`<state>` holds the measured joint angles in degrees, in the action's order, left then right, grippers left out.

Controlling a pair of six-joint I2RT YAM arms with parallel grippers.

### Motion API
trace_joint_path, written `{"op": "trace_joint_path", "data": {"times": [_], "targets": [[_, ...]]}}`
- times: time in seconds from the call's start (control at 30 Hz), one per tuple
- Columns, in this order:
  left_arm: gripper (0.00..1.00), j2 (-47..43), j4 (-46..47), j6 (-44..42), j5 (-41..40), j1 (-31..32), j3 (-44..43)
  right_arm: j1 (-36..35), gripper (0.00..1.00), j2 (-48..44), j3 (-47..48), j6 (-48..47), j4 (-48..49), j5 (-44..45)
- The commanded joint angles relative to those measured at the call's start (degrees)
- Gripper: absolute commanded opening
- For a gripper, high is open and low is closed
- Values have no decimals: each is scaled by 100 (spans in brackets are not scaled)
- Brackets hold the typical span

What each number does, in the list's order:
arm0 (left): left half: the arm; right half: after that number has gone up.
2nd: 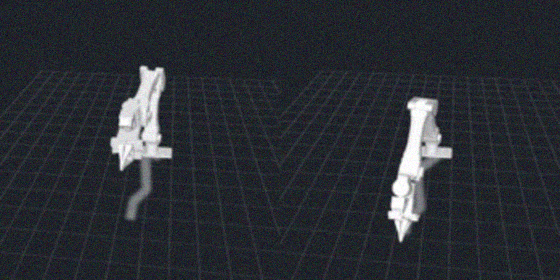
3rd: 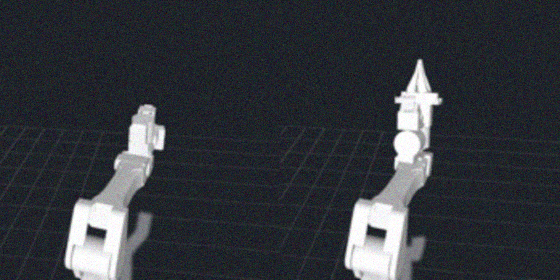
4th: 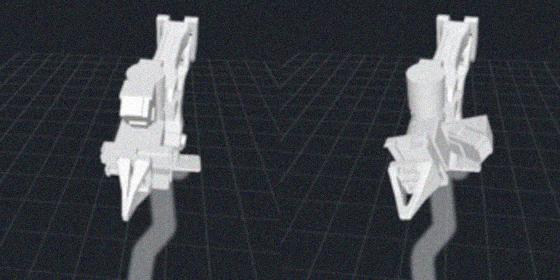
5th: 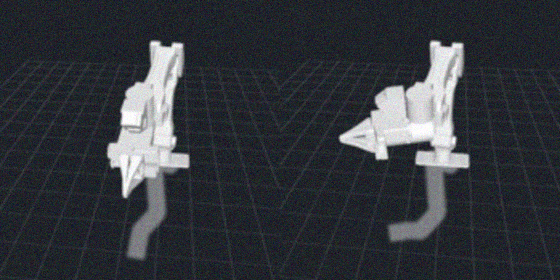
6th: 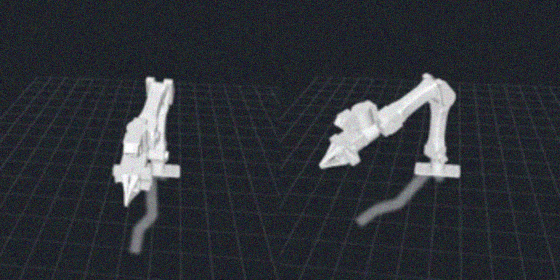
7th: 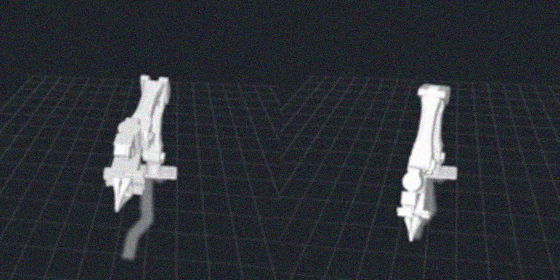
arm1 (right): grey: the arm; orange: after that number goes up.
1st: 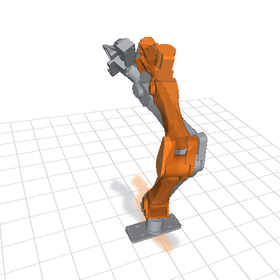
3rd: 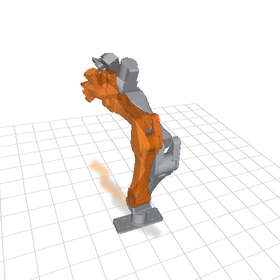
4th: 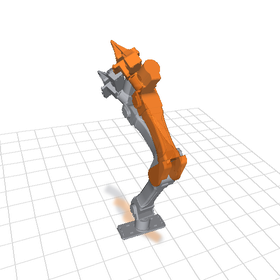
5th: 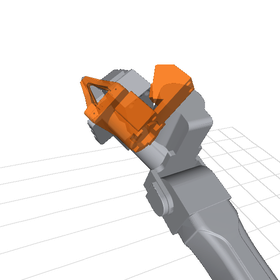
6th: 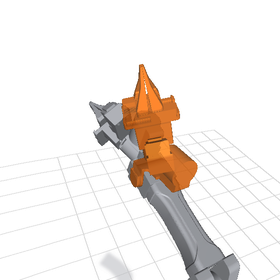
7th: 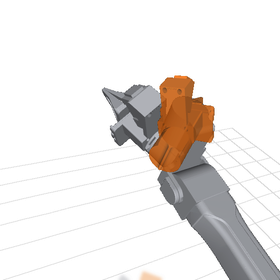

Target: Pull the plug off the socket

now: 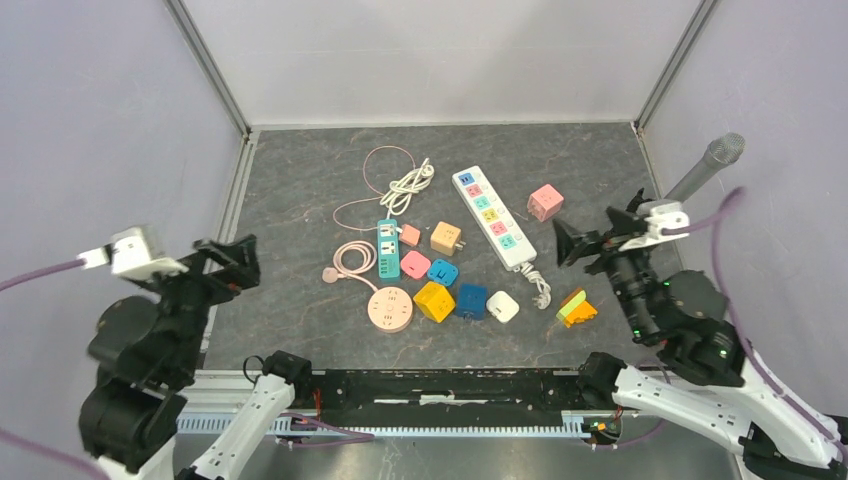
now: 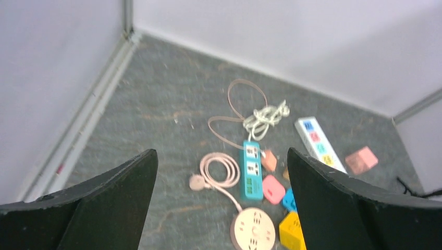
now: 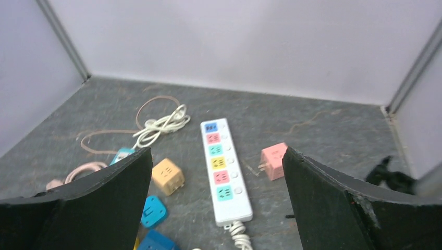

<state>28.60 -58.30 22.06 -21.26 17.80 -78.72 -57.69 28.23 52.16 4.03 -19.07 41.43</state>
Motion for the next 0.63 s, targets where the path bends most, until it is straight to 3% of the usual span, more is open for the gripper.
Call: {"op": "trace_joint_path", "data": {"times": [0.0,0.27,0.6], "targets": [[100,-34,-137,-624,-1013,-5,-681,-19,98,-244,524,-523,-488,860],[100,-65,-164,-522,-1139,-5,-657,-18,98,-939,487,-790,-114,2031],[100,-78,-158,-475,-1194,-5,-524,-17,98,-942,244,-650,-191,2309]]}}
